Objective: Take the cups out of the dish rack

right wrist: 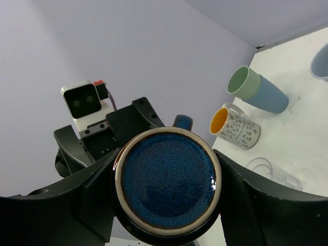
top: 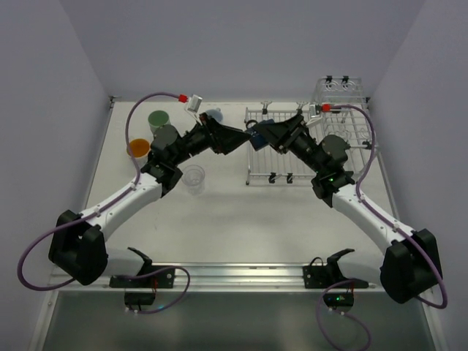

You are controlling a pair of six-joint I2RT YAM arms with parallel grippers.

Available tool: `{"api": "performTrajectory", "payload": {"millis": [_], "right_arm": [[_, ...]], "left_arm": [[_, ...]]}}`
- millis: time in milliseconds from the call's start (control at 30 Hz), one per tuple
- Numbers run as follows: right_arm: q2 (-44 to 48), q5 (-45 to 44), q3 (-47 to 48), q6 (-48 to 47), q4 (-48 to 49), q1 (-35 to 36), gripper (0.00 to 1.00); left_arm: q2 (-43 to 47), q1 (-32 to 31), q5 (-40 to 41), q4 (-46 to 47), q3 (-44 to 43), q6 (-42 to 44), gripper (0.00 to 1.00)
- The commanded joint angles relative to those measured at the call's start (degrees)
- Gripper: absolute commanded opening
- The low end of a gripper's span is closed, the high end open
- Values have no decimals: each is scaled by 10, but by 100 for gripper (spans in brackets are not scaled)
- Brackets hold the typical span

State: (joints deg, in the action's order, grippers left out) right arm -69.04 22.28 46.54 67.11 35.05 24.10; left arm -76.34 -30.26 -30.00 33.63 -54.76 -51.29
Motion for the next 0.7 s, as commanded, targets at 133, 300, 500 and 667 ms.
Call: {"api": "performTrajectory", "payload": {"millis": [133, 300, 500, 667], "right_arm": [[-12, -4, 8, 31, 87, 2, 38], [-10, -32, 5, 9, 72, 1, 37], [-15, -48, 7, -3, 68, 2, 36], [-21, -42, 2, 6, 80, 6, 35]], "left_arm": [[-14, -22, -14, 33, -18, 7, 72], [29, -23, 33, -16, -5, 36, 72], [66, -23, 47, -51, 7, 44, 76], [60, -31, 25, -23, 19, 19, 72]]}}
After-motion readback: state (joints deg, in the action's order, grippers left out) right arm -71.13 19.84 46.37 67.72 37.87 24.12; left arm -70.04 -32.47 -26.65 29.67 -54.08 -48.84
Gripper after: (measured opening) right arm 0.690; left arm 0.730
